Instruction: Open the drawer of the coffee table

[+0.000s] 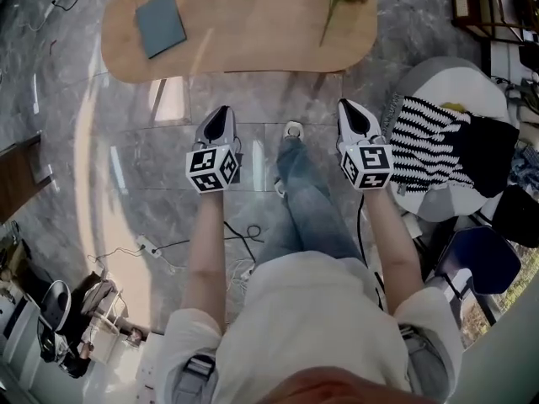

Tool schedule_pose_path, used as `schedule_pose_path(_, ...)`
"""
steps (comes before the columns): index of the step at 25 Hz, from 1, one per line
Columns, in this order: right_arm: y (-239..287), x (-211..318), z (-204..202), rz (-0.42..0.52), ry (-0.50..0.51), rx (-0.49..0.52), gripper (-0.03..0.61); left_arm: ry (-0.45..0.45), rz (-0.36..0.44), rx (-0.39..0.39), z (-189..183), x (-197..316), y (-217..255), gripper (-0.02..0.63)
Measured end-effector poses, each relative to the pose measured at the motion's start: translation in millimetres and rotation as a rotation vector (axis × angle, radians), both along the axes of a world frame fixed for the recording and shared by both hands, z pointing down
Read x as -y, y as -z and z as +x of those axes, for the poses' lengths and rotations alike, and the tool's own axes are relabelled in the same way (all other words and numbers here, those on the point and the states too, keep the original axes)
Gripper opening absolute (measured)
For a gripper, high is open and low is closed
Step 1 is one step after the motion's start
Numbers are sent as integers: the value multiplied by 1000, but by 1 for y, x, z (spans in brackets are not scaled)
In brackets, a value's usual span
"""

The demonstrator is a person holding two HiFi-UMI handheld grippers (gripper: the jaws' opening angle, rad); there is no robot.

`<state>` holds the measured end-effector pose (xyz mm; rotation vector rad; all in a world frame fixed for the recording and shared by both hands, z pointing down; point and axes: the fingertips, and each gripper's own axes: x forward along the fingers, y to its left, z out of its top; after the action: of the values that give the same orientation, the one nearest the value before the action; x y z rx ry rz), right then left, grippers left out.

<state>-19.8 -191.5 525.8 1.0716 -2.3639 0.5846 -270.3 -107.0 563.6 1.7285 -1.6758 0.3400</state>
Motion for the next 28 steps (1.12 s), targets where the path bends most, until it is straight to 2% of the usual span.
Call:
schedule_pose_path(2, -29, 6, 2, -22, 0, -27, 31, -22, -22, -6, -3, 6, -25, 25)
schedule_pose_path(4, -59, 13, 5, -41, -7, -52, 40, -41, -54, -16, -5, 11, -54, 83)
schedule_pose_path(6, -89, 22, 7, -56, -10, -69, 79, -54, -88, -16, -12, 15, -86, 165)
schedule_pose_path(11, -159, 41, 14, -99, -46, -118, 131, -108, -136, 23, -30, 26, -152, 273)
schedule_pose_path(18, -236, 50, 34, -160, -85, -188, 211, -150, -165, 37, -36, 45, -210, 332)
schedule_pose_path(21, -257, 60, 38, -158, -94, -222, 247, -185, -167, 60, -36, 55, -227, 338)
schedule_pose_path(23, -269, 66, 40, -163, -96, -239, 275, -192, -164, 68, -36, 63, -237, 373)
schedule_pose_path(28, -290, 81, 44, -171, -87, -284, 302, -190, -171, 81, -37, 82, -254, 391)
